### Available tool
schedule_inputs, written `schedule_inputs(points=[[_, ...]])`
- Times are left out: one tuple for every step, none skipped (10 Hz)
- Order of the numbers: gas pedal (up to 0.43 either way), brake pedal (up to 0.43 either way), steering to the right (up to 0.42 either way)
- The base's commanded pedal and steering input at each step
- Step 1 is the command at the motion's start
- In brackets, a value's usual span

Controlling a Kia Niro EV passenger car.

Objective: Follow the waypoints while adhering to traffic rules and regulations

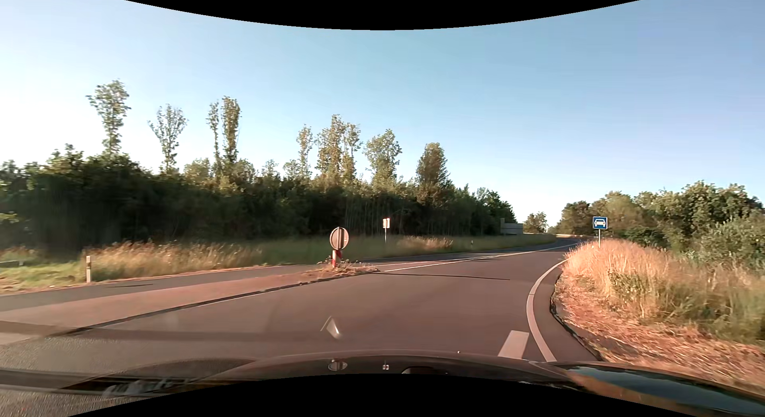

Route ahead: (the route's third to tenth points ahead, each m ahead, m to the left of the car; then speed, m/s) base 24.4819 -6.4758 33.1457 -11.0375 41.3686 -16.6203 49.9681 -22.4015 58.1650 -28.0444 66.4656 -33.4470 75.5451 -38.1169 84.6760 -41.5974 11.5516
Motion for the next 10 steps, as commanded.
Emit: schedule_inputs(points=[[0.350,0.000,0.155],[0.350,0.000,0.149],[0.350,0.000,0.147],[0.350,0.000,0.147],[0.350,0.000,0.143],[0.350,0.000,0.137],[0.350,0.000,0.131],[0.350,0.000,0.126],[0.350,0.000,0.120],[0.350,0.000,0.114]])
